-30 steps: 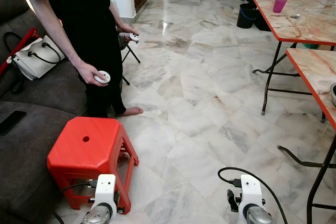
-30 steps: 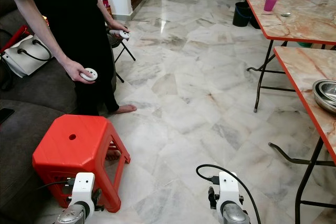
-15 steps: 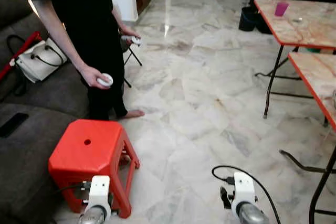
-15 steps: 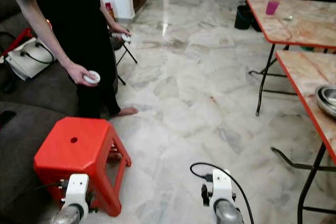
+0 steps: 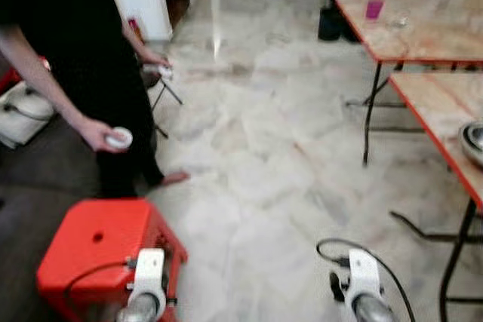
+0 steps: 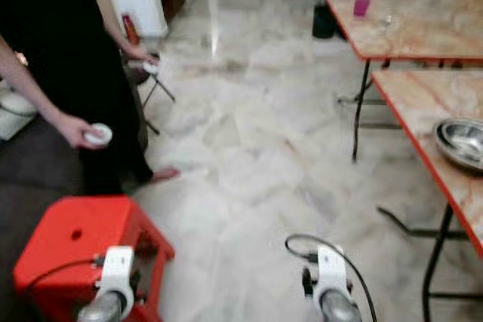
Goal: Setting the table
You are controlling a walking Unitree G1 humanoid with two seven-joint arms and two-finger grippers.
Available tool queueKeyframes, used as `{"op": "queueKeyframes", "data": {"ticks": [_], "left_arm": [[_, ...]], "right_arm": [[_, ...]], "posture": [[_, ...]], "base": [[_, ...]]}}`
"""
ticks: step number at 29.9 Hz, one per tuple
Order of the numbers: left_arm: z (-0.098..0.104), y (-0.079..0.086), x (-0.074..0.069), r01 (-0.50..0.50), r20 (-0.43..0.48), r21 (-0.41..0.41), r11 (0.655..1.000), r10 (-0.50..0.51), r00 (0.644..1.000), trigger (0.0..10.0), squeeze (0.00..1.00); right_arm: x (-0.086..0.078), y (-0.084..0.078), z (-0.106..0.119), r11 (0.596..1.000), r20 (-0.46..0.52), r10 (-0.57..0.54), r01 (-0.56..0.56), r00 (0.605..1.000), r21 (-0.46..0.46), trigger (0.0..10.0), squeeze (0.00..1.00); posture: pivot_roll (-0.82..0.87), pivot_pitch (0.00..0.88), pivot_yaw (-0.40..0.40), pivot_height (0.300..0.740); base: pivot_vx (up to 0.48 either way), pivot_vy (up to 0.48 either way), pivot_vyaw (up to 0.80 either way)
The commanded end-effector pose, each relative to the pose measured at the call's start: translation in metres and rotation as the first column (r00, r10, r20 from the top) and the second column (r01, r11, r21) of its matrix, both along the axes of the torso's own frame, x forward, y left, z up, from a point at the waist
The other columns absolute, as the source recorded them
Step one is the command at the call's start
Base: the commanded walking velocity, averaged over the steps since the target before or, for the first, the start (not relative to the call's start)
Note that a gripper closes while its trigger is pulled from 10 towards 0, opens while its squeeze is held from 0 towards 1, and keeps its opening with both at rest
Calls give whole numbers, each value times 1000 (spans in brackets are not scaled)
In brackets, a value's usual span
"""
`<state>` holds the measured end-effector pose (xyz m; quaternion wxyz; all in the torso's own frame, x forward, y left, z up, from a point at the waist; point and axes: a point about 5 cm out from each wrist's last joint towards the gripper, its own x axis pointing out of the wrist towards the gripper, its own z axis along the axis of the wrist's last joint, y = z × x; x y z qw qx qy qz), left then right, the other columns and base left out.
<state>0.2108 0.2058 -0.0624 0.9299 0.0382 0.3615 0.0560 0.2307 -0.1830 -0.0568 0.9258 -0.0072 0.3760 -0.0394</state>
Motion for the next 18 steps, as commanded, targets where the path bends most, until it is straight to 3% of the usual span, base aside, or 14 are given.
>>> {"op": "queueKeyframes", "data": {"ticks": [1, 7, 18], "left_arm": [[3, -4, 6, 3, 21, -7, 1000, -3, 1000, 10000, 0], [4, -3, 6, -1, 26, -3, 1000, 1, 1000, 10000, 0], [2, -5, 5, 7, 18, 14, 1000, -8, 1000, 10000, 0]], "right_arm": [[-7, -9, -3, 1000, -19, -18, 18, 1000, -15, 10000, 0], [-7, -8, -3, 1000, -19, -9, 9, 1000, -22, 10000, 0], [-7, -5, -3, 1000, -17, 2, -2, 1000, -7, 10000, 0]], "posture": [[-3, 41, 3, 740], [2, 41, 2, 740], [4, 39, 1, 740]], "base": [[352, 0, 0], [337, 0, 0], [0, 0, 0]]}}
